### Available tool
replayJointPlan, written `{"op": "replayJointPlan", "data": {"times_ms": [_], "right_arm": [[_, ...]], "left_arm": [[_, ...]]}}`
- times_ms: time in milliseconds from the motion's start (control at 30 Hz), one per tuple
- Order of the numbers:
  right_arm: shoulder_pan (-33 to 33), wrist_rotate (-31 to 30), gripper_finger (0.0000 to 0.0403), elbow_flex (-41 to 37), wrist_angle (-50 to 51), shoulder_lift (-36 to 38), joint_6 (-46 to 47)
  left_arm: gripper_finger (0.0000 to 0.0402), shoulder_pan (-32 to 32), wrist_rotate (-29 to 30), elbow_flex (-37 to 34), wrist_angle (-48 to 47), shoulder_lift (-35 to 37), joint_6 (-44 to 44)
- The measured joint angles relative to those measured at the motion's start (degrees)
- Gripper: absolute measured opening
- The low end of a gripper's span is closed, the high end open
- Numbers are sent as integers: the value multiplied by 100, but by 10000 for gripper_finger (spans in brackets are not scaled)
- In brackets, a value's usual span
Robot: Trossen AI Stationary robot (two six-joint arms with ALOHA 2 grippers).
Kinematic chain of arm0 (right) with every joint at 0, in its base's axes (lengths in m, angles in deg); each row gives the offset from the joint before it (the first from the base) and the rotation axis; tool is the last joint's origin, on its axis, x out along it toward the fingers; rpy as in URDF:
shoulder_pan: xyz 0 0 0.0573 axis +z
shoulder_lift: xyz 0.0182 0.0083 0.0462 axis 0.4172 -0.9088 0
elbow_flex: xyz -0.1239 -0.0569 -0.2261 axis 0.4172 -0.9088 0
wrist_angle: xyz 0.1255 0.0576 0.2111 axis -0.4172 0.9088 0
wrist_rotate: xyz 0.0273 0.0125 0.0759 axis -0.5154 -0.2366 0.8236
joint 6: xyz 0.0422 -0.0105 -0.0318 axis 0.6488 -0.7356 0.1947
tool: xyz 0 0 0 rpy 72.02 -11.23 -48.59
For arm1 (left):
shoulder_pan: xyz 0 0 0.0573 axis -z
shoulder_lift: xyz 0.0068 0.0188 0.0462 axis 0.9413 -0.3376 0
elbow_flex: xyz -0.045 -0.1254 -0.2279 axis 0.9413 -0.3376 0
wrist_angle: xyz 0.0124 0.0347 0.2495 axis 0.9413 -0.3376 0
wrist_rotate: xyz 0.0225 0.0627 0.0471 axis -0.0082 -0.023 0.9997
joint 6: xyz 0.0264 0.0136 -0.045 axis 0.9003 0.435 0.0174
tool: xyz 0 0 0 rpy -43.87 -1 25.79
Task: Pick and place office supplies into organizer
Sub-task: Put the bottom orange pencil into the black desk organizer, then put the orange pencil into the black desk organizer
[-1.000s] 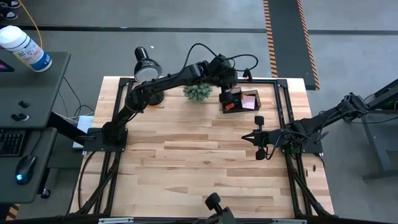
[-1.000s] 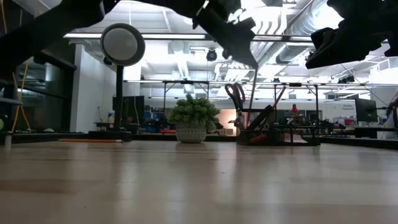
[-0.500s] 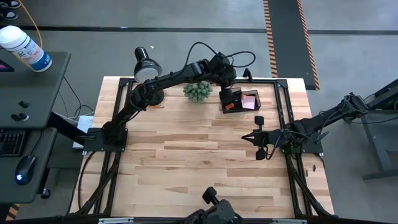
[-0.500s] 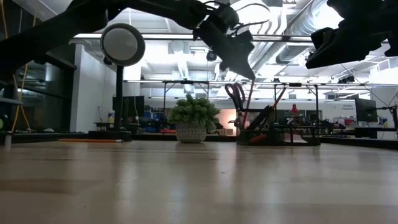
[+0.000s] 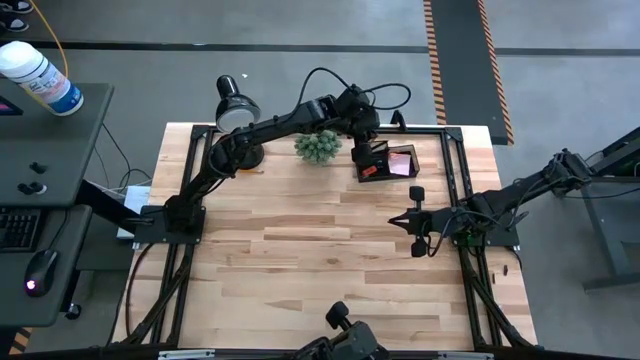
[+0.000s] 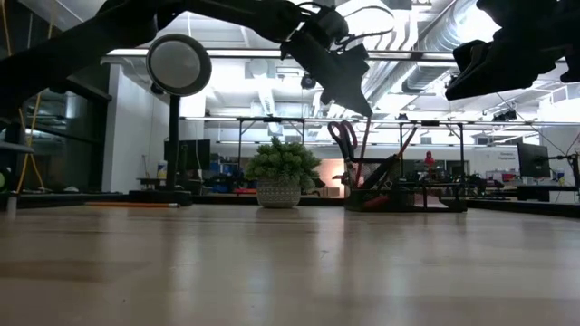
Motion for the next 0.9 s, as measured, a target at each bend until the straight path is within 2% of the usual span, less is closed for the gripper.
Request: {"op": "replayJointPlan", "data": {"times_ms": [567,767,900], "right_arm": [[0,1,0,0,7,0,2],[0,2,0,2,90,0,6],[-1,25,0,2,261,0,151]], "left_arm": [[129,39,286,2,0,2,102],[131,52,206,2,-84,12,223],[112,48,166,0,-798,205,323]]}}
